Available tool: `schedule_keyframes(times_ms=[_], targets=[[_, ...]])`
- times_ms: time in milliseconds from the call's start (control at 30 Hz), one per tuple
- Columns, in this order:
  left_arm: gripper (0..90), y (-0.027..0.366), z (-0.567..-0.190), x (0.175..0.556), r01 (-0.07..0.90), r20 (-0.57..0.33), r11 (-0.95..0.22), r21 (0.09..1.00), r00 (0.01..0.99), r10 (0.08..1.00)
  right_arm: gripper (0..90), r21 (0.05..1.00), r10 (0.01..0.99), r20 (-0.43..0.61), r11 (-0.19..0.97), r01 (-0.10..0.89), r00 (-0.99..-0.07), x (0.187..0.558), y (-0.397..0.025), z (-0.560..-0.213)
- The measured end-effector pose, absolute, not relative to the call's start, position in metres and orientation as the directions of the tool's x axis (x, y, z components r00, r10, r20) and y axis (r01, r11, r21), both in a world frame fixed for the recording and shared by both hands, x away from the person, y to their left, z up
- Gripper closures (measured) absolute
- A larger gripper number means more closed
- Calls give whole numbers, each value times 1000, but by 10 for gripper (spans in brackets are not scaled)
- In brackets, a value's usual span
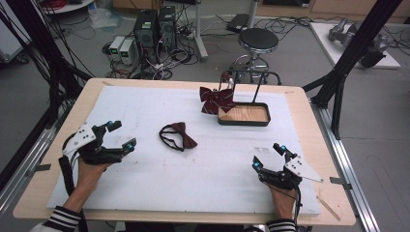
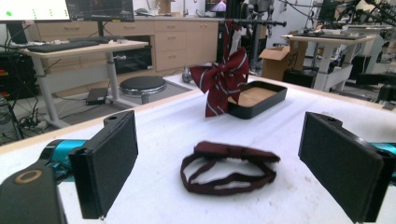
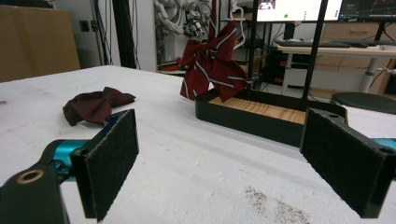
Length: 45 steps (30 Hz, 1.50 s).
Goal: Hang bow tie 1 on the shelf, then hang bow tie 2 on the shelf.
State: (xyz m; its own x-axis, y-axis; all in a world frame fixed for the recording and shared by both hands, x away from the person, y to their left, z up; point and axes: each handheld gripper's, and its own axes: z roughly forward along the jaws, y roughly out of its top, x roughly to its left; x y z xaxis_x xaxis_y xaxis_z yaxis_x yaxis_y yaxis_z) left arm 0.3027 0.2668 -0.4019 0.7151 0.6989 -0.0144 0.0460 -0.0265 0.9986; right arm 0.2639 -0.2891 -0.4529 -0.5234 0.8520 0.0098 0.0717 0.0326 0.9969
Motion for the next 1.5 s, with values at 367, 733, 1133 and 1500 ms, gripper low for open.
schedule_keyframes(times_ms=[367,733,1133,1500], targets=[[123,266,-425,291,36,-11,-20,999,695,719,109,997,853,19,25,78,-521,265,-290,-453],[123,271,-425,291,26,-27,12,1000,683,730,109,997,857,29,15,81,-515,265,-291,-452],[123,275,-434,291,41,-25,-3,999,660,751,109,998,850,25,13,69,-526,265,-289,-433],[123,271,-445,290,49,-28,-5,999,639,769,109,992,797,11,70,109,-604,281,-267,-399]])
